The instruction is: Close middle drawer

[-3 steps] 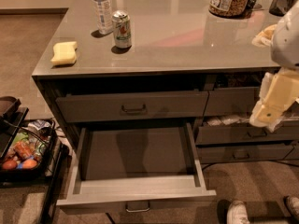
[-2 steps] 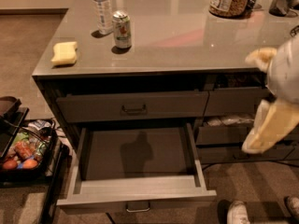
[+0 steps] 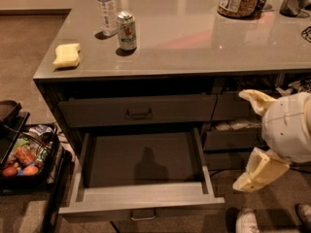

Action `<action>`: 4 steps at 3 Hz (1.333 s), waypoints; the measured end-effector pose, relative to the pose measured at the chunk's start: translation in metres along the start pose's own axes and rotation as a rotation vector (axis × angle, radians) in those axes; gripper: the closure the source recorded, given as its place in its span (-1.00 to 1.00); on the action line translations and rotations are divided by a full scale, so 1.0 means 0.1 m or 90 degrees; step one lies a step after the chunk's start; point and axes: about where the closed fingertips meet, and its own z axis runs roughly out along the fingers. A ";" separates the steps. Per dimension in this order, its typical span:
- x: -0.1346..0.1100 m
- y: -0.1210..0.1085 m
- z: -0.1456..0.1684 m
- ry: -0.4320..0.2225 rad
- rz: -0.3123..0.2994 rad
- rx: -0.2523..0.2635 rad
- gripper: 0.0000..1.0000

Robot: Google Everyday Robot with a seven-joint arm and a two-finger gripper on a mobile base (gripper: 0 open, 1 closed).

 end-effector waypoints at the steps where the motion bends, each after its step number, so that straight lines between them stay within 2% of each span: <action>1: -0.01 0.00 0.00 0.000 -0.001 0.000 -1.00; 2: 0.00 0.00 0.02 0.008 -0.008 0.009 -1.00; 3: 0.34 -0.01 0.23 0.035 0.028 0.030 -1.00; 4: 0.75 -0.03 0.61 0.054 0.050 0.047 -1.00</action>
Offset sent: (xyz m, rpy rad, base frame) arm 0.0018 -0.0026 -0.0038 -0.0388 -0.0311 -0.0134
